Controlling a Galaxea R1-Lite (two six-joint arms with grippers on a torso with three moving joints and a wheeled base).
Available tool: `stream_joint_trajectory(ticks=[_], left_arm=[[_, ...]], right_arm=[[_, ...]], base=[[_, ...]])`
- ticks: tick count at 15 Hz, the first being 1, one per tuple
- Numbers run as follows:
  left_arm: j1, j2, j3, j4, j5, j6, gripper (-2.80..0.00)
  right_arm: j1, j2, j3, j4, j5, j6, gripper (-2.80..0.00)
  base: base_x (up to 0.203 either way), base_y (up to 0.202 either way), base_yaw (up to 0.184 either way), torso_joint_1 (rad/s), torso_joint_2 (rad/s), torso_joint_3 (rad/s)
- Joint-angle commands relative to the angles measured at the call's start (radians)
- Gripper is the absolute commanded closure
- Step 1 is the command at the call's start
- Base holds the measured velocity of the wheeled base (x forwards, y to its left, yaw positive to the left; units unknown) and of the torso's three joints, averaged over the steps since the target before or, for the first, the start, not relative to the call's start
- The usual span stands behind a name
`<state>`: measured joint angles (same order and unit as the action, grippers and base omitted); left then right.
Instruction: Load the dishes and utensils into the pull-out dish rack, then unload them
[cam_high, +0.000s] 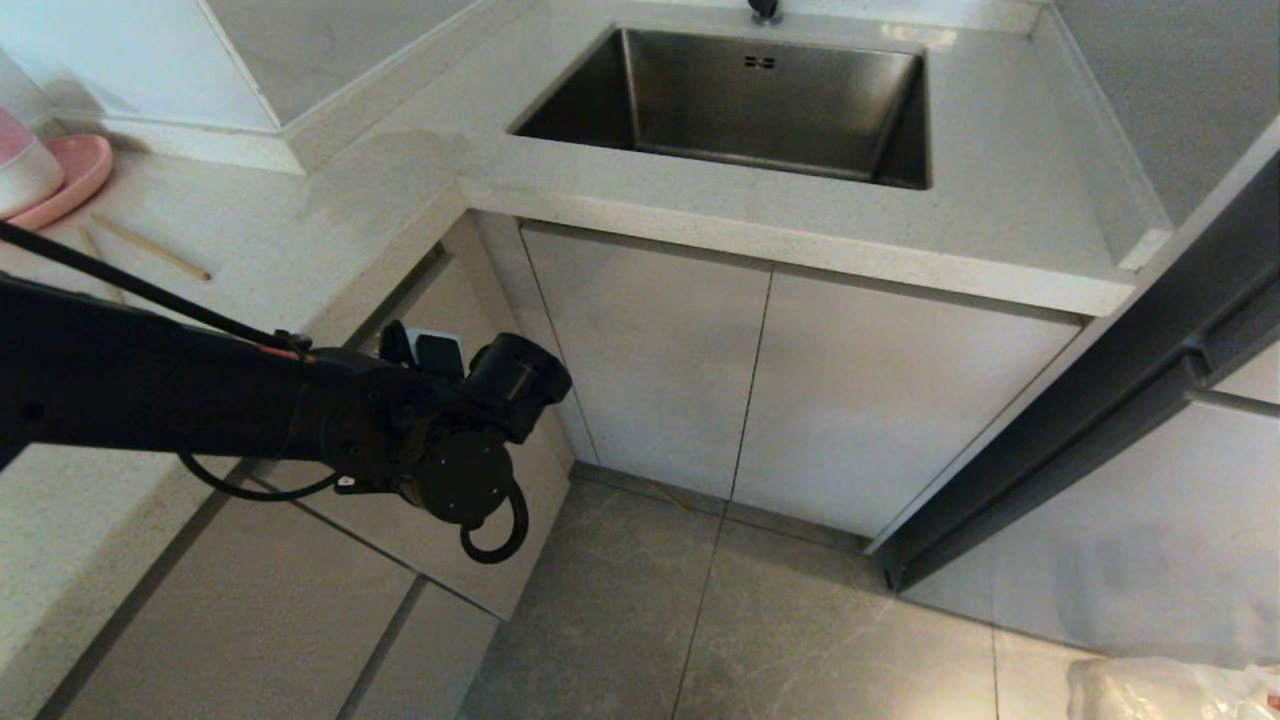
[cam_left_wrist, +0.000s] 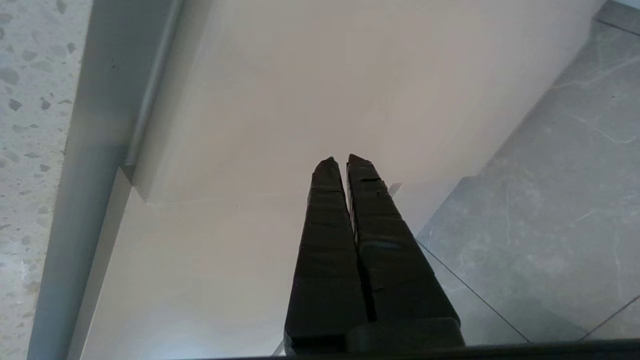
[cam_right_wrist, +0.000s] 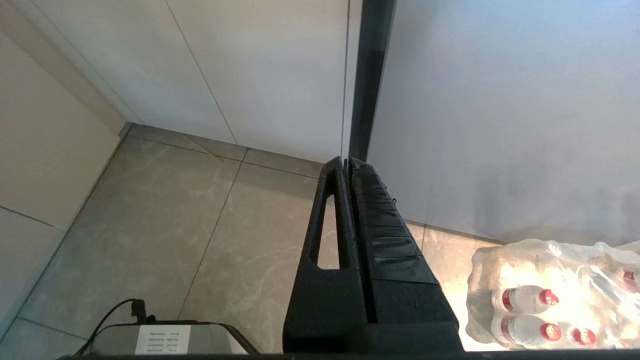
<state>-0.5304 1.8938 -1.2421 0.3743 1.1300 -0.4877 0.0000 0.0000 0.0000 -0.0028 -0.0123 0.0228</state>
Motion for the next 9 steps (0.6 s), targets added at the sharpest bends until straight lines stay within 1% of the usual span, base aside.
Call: stream_joint_trajectory(ticks=[1,4,5,6,9], left_arm=[[0.001,0.002,0.0,0.002,0.007,-0.003,0.0],[-0.026,-0.022,0.0,0.001,-0.005,-0.007,0.0],[-0.043,-0.037,0.002,0.002,-0.026,-0.008,0.0],[-0.06,-0.056,0.001,0.003,-0.067,-0.008,0.0],[-0.108,-0.133,-0.001,0.007,-0.257,-0.004,0.0]], right_arm=[[0.0,0.002,0.0,0.0,0.0,0.0,0.0],[0.0,0.002,0.0,0.0,0.0,0.0,0.0],[0.0,0.002,0.0,0.0,0.0,0.0,0.0],[0.0,0.001,0.0,0.0,0.0,0.0,0.0],[0.0,0.001,0.0,0.0,0.0,0.0,0.0]], base=[[0.0,0.0,0.0,0.0,0.0,0.0],[0.0,0.0,0.0,0.0,0.0,0.0],[0.0,0.0,0.0,0.0,0.0,0.0],[0.0,0.0,0.0,0.0,0.0,0.0],[0.0,0.0,0.0,0.0,0.0,0.0]])
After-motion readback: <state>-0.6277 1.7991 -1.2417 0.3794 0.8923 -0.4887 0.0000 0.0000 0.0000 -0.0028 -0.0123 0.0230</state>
